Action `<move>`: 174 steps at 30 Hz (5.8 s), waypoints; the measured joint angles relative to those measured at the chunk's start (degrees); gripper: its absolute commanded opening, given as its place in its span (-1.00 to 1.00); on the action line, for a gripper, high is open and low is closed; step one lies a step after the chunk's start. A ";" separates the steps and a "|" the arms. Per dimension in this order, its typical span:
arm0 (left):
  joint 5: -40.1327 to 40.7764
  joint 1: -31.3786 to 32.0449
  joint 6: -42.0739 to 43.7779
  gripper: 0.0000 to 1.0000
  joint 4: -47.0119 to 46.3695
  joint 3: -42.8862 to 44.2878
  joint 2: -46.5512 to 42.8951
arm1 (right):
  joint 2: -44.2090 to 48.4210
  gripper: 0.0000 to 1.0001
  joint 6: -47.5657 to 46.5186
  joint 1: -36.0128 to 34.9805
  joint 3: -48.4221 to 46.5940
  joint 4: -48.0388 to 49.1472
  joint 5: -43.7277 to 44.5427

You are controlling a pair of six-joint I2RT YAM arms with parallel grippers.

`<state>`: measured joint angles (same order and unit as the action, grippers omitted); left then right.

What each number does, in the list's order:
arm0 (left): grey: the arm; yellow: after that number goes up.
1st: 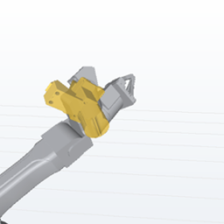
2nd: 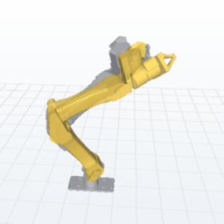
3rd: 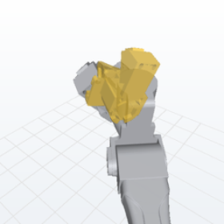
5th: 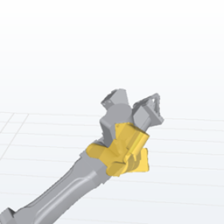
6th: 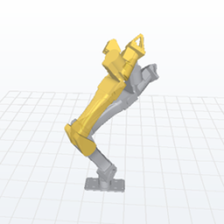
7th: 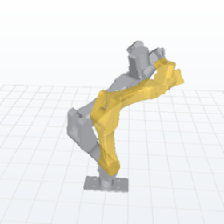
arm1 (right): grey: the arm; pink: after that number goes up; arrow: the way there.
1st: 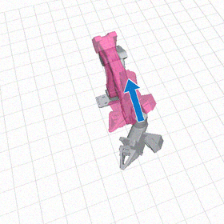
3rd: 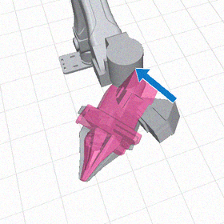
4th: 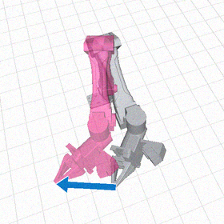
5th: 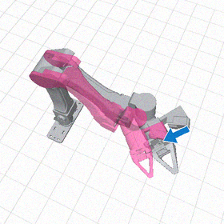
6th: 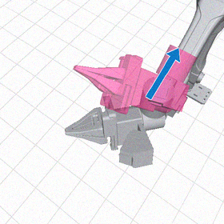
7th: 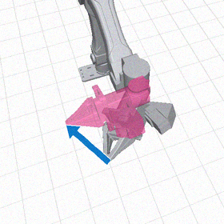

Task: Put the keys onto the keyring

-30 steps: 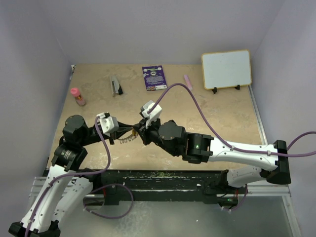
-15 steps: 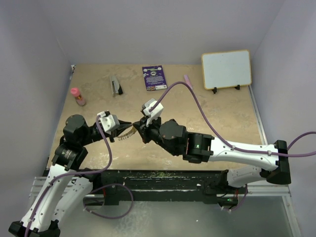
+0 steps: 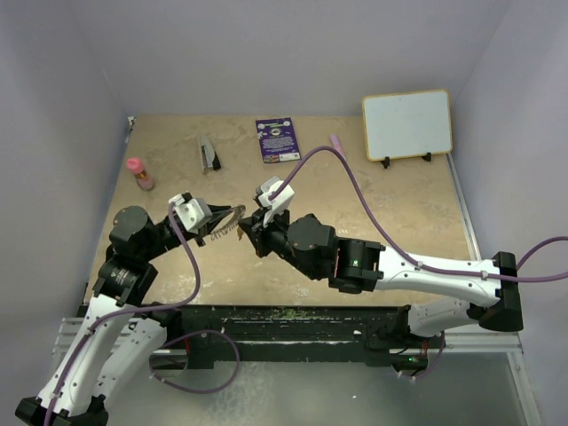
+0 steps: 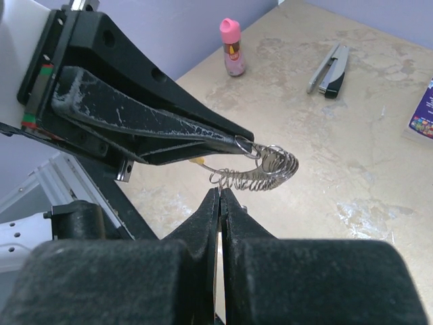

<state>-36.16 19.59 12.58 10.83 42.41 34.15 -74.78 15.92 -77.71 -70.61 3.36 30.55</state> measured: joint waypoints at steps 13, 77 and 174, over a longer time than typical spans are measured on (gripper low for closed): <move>-6.95 0.00 -7.69 -0.93 -2.16 0.72 -0.42 | 0.07 -1.00 0.02 0.00 0.00 0.00 0.02; -8.35 0.04 -10.05 -0.93 3.78 4.37 -0.31 | 1.46 -1.00 2.23 -0.28 0.26 -0.13 1.03; 21.35 -3.78 25.81 0.68 -6.80 8.02 34.80 | -11.54 -1.00 34.34 28.22 24.55 -13.99 -15.72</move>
<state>-14.81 15.81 38.39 4.03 50.43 68.95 -86.32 50.26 -49.50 -46.06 -10.63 14.83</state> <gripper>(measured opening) 0.834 0.002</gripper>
